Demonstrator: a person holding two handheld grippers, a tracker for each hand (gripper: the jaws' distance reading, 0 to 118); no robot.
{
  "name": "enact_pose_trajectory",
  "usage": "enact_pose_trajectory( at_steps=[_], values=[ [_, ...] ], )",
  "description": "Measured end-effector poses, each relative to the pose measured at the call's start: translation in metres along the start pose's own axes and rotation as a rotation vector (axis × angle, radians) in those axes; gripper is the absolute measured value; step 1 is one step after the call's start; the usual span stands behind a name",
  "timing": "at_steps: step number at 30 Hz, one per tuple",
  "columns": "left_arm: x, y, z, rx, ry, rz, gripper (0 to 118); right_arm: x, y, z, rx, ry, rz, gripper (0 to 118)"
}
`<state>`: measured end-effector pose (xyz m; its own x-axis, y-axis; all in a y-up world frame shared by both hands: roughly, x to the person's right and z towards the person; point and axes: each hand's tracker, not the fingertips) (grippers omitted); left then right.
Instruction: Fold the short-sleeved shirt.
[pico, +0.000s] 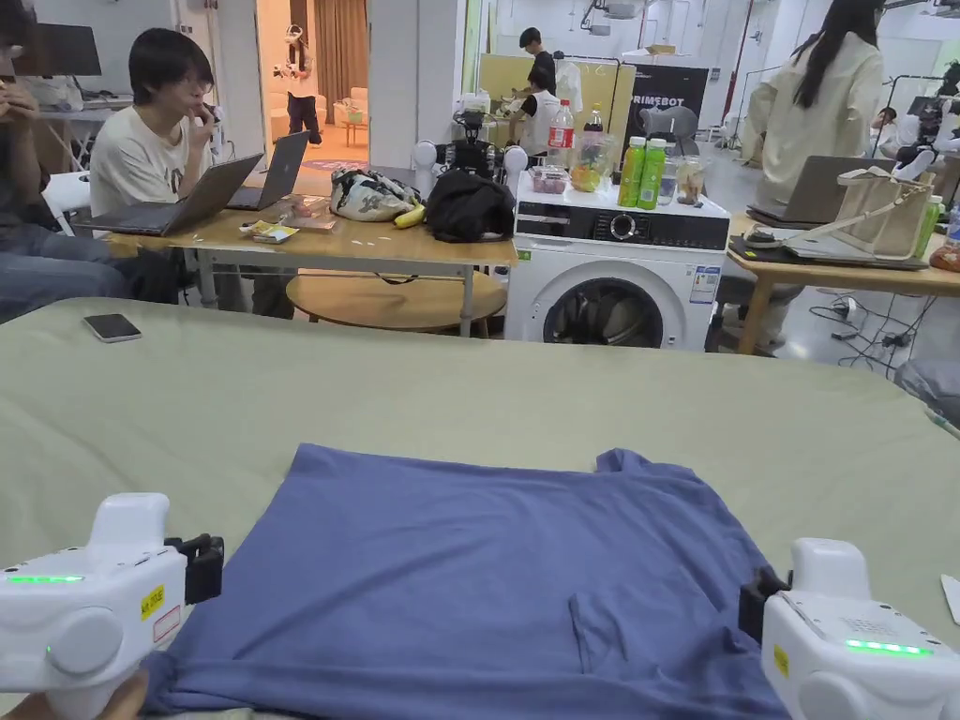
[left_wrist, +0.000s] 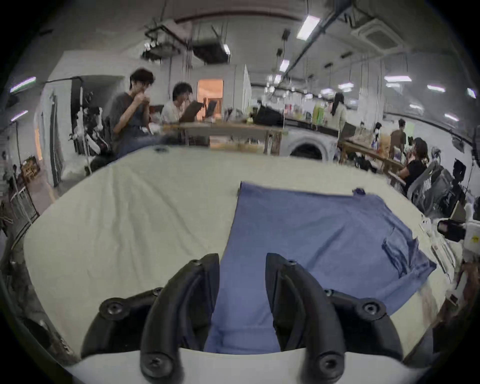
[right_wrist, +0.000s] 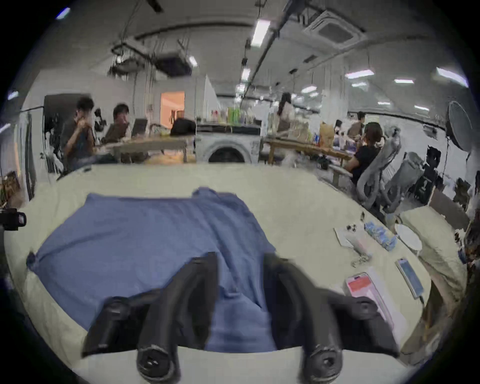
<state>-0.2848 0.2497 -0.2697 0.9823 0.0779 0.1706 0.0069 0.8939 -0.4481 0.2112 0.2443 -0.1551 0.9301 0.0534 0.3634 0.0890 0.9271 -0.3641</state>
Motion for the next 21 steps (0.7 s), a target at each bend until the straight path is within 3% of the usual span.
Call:
enact_pose_trajectory(
  at_steps=[2, 3, 8, 17, 19, 21],
  values=[
    [0.003, 0.0, -0.003, 0.007, 0.024, -0.02, 1, -0.011, -0.002, 0.004, 0.032, -0.005, 0.029, 0],
    [0.006, -0.001, 0.0, 0.011, 0.025, -0.032, 0, -0.016, -0.002, 0.006, 0.051, -0.005, 0.042, 0],
    [0.003, -0.005, 0.009, -0.034, -0.012, 0.026, 0, -0.027, -0.002, 0.005, 0.05, 0.027, 0.029, 0],
    [-0.043, -0.01, -0.01, -0.38, -0.022, 0.077, 0, -0.032, -0.012, -0.005, -0.065, 0.049, 0.016, 0],
    [-0.056, -0.008, -0.016, -0.446, -0.017, 0.12, 2, -0.031, -0.013, -0.007, -0.079, 0.053, 0.025, 0],
    [-0.064, -0.01, -0.021, -0.491, -0.029, 0.135, 16, -0.029, -0.014, -0.009, -0.097, 0.051, 0.031, 0]
  ],
)
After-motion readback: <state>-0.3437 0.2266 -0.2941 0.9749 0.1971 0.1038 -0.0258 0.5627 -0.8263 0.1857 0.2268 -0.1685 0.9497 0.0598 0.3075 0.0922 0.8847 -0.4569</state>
